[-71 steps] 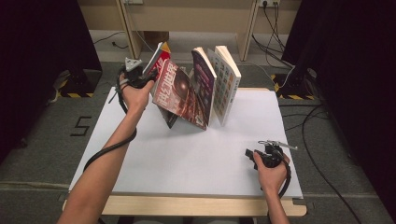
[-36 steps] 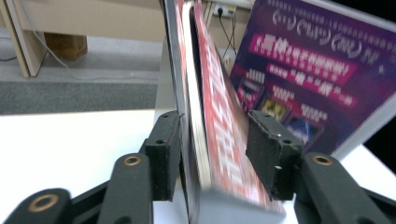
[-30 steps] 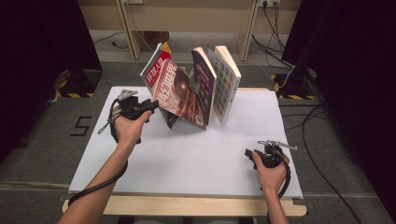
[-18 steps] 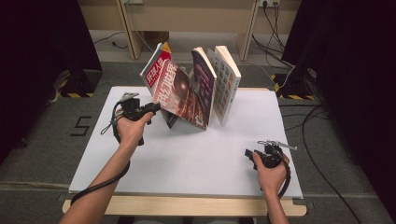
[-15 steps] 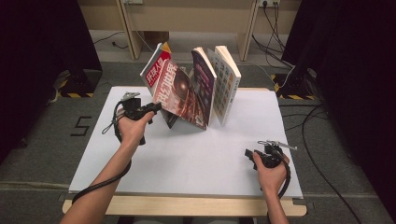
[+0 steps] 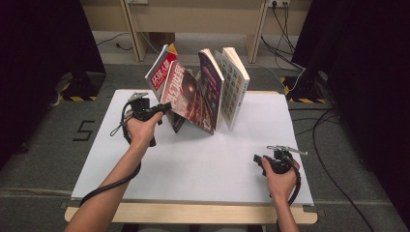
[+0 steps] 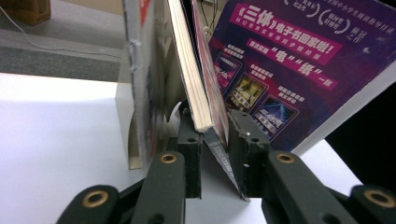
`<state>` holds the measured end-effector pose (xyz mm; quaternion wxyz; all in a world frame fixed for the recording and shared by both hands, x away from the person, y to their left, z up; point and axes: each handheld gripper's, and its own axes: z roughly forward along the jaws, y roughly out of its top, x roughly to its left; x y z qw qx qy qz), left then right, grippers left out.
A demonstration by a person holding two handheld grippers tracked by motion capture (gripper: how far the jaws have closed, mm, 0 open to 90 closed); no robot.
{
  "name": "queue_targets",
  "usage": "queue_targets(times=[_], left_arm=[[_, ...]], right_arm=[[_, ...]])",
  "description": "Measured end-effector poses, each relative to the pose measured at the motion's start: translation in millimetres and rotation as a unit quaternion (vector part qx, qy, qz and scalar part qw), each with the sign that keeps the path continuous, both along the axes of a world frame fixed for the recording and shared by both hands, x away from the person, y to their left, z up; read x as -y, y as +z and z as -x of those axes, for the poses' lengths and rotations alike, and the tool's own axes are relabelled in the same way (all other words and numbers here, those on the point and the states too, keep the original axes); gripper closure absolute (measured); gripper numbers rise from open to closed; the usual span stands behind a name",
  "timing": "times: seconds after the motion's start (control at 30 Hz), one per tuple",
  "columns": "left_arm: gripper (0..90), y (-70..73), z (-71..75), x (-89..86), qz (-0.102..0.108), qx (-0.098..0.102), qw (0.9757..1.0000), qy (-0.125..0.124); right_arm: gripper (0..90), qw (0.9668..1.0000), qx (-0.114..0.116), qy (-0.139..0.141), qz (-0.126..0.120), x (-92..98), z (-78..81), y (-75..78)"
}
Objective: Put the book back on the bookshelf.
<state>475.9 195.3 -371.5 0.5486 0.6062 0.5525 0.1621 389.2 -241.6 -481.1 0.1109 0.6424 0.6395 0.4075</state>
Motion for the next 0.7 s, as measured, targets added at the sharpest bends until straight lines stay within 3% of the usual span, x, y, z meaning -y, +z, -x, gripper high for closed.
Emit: queue_targets(times=[0.37, 0.6, 0.7], left_arm=[[81.6, 14.8, -2.8, 10.9, 0.028, 0.009, 0.9995, -0.012], [83.3, 25.2, -7.5, 17.1, 0.022, 0.019, 0.9995, -0.016], [83.6, 34.3, -11.4, 20.5, 0.002, 0.036, 0.9993, -0.015]], right_arm=[[54.5, 1.0, 0.0, 0.0, 0.001, 0.0, 0.1, -0.2], [54.5, 1.0, -0.004, 0.0, -0.001, 0.0, 0.4, -0.5], [54.5, 1.0, -0.002, 0.001, 0.001, 0.1, 0.3, -0.6]])
